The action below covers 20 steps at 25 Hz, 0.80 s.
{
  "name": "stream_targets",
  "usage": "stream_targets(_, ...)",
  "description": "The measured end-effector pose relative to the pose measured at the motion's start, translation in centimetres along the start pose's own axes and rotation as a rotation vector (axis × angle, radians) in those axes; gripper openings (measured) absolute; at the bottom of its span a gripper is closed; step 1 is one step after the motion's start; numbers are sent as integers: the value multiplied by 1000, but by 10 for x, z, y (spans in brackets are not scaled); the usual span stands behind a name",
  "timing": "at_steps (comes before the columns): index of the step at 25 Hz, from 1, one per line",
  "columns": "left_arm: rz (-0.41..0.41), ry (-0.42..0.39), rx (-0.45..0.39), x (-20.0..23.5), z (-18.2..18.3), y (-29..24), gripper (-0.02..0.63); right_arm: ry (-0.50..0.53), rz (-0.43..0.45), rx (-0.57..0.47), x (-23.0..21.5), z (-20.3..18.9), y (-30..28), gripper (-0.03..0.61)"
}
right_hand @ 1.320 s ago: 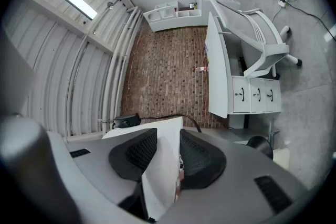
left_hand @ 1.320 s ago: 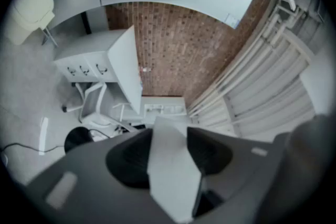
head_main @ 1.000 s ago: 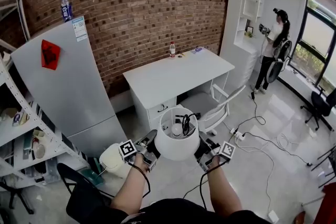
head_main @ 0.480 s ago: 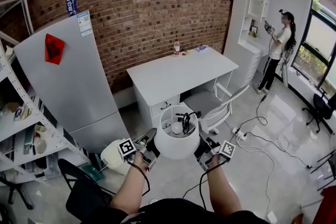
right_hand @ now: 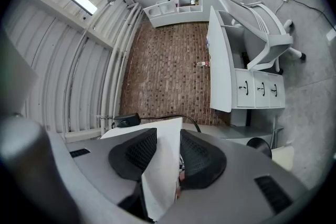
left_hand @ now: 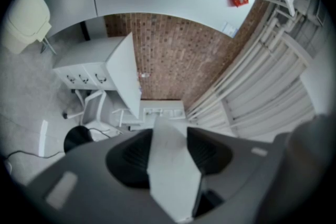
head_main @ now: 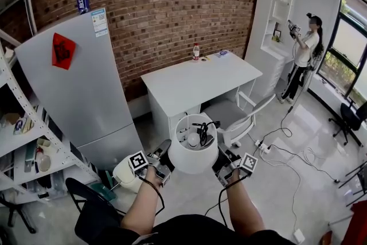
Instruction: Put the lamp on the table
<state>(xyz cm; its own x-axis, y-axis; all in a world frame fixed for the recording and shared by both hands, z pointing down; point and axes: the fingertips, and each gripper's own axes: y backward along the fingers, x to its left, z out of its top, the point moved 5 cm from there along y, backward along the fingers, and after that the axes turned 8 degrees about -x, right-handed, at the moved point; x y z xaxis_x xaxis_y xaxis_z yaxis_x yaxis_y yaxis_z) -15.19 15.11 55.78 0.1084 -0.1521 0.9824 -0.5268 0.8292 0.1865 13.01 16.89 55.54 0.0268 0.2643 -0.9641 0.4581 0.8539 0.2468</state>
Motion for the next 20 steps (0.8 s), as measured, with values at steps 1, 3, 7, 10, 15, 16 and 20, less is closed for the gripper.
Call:
stream_targets(1, -1, 1, 2, 1, 5, 2, 206, 3, -2, -2, -1, -4, -3, 130)
stream_targets(3, -7, -2, 7, 2, 16, 3, 206, 11, -7, -5, -3, -12, -8, 130)
stream_targets(7, -23, -12, 26, 1, 28, 3, 206, 18, -19, -13, -5, -21, -13, 130)
stream_targets(10, -16, 3, 34, 3, 33, 0, 206, 32, -18, -15, -6, -22, -17, 130)
stream_targets(15, 4, 15, 37, 14, 39, -13, 206, 28, -28, -9, -18, -12, -28, 130)
stream_targets(16, 8, 11, 38, 16, 40, -17, 206, 24, -29, -8, -21, -9, -31, 130)
stream_targets(20, -8, -29, 38, 18, 48, -48, 206, 15, -18, 3, -30, 14, -51, 130)
